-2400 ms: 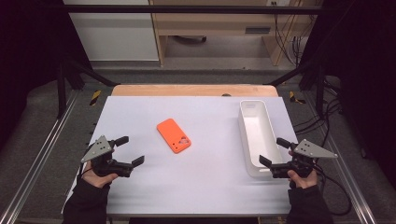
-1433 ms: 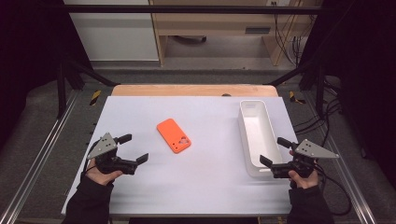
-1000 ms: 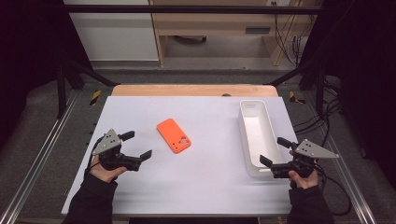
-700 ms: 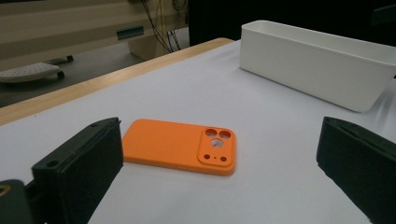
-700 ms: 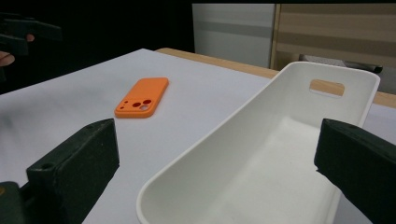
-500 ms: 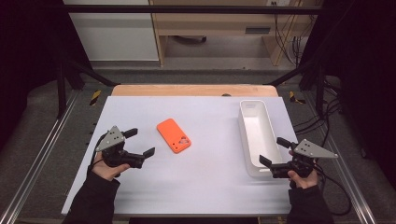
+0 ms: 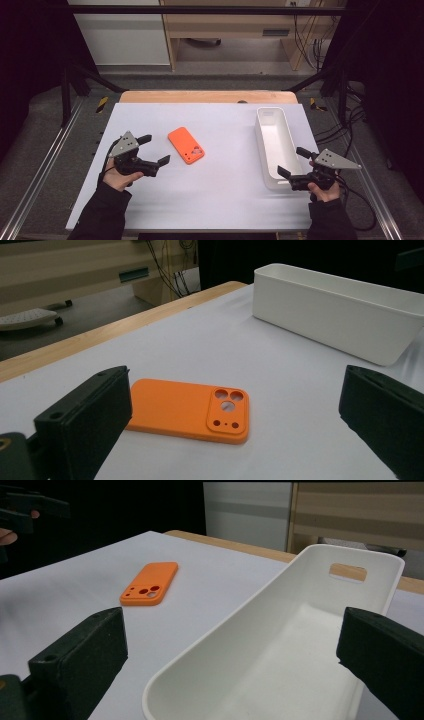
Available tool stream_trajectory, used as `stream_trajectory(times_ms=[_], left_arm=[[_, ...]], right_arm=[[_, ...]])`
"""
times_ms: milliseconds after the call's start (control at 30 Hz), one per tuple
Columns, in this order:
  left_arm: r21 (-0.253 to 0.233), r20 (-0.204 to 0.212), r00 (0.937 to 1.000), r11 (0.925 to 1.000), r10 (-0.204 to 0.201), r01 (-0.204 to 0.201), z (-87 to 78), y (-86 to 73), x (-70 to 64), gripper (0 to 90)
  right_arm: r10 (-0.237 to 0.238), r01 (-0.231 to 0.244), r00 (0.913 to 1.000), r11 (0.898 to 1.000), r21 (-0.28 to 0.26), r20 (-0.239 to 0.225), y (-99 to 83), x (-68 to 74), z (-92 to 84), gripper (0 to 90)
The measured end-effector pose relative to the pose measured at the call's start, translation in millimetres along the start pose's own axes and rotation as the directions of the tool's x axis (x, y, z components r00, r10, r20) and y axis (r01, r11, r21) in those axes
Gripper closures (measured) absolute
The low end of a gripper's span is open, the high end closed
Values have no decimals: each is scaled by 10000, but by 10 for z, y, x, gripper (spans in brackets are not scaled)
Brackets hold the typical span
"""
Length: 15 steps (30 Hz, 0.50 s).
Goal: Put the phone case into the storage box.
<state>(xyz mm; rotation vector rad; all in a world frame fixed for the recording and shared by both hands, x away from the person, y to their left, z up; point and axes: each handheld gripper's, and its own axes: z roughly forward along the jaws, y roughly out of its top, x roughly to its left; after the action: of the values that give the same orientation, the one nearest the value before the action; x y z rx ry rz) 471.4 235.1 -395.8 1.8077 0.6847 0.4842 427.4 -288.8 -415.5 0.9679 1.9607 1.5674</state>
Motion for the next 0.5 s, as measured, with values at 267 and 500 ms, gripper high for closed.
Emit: stream_trajectory(times_ms=[267,500], left_arm=[[124,54,10000,9999,53,-53,101,47,21,1],[183,122,9999,9998,30,-32,214,97,50,1]], right_arm=[[-8,8,10000,10000,9,3,-1,1,0,4],[-34,34,10000,10000,7,3,-2,1,4,4]])
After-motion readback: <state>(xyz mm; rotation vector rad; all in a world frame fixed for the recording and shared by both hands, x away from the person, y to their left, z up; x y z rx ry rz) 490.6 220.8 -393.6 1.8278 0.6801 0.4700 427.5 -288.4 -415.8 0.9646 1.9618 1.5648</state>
